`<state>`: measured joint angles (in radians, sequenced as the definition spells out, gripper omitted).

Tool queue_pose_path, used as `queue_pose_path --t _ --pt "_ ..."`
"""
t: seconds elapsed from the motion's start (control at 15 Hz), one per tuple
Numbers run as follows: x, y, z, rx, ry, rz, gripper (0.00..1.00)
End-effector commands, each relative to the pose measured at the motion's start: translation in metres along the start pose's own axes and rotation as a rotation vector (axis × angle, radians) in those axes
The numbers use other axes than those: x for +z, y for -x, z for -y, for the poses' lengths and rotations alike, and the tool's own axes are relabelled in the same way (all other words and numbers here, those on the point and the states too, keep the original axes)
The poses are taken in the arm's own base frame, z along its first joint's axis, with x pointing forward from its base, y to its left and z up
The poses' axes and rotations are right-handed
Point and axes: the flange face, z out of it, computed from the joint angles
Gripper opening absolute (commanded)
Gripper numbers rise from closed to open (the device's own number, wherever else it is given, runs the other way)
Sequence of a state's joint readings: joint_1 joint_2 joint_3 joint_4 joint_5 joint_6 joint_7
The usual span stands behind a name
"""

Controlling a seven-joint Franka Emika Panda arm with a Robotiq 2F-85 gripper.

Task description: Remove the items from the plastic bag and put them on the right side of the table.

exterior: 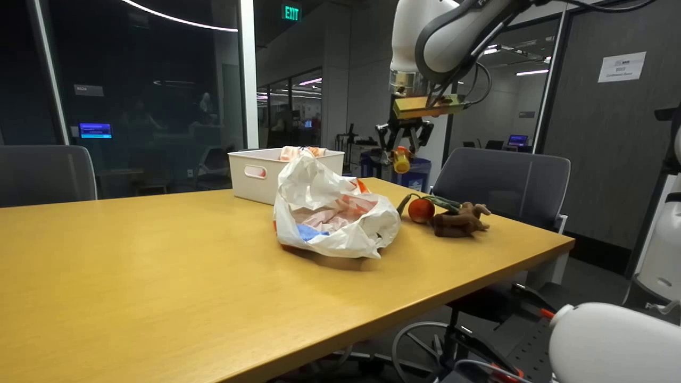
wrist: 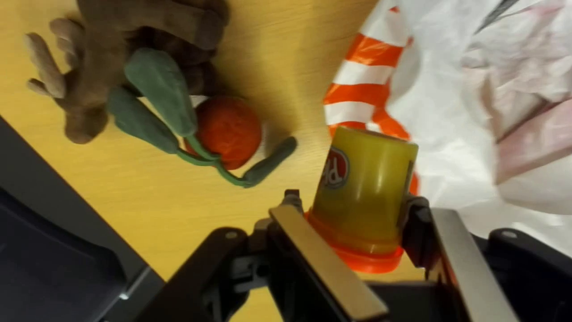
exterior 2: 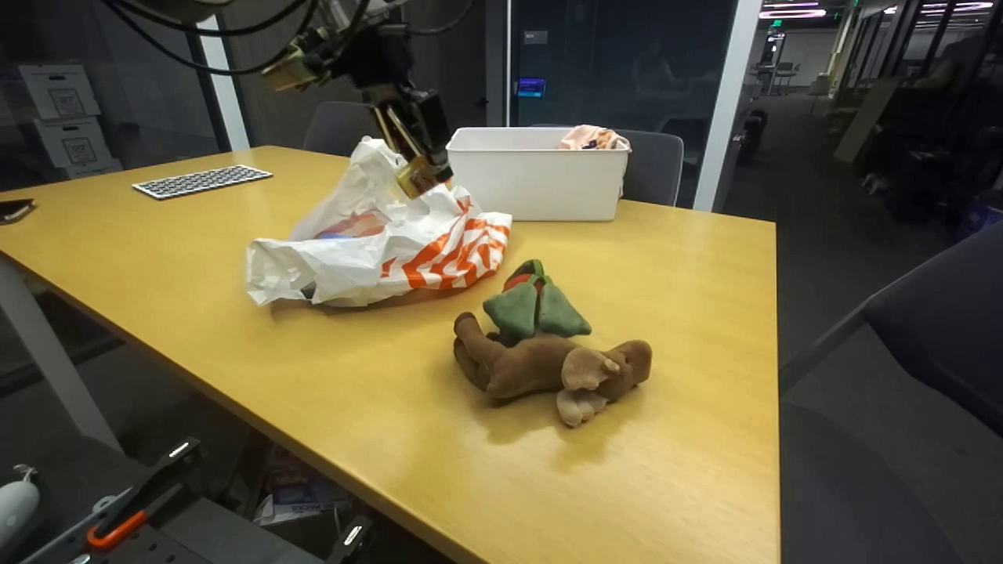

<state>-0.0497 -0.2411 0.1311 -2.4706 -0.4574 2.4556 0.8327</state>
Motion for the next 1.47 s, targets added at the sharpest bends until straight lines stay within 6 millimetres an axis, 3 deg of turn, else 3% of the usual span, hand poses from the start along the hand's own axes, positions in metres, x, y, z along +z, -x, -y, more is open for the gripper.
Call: queue_pose_path --t 0.0,0.2,0.27,0.4,0.53,0.8,1.0,1.4 --pt "0.042 -0.022 -0.026 0.131 0.15 -0.002 0.28" --pt "0.075 -0.033 -0.036 0.172 0.26 0.025 0.28" --pt "0.081 -0.035 -0.034 0.176 0.257 0.047 0.7" --pt "0.084 -0.038 -0.03 0.177 0.236 0.062 0.84" --pt "0.074 -0.041 -0.027 0.17 0.228 0.04 0.99" --pt "0.032 -0.031 0.008 0.05 0.042 0.023 1.0" --pt "0.005 -0.012 0.055 -0.083 -0.06 0.035 1.0" --pt "-0.012 0.043 0.15 -0.345 -0.25 0.103 1.0"
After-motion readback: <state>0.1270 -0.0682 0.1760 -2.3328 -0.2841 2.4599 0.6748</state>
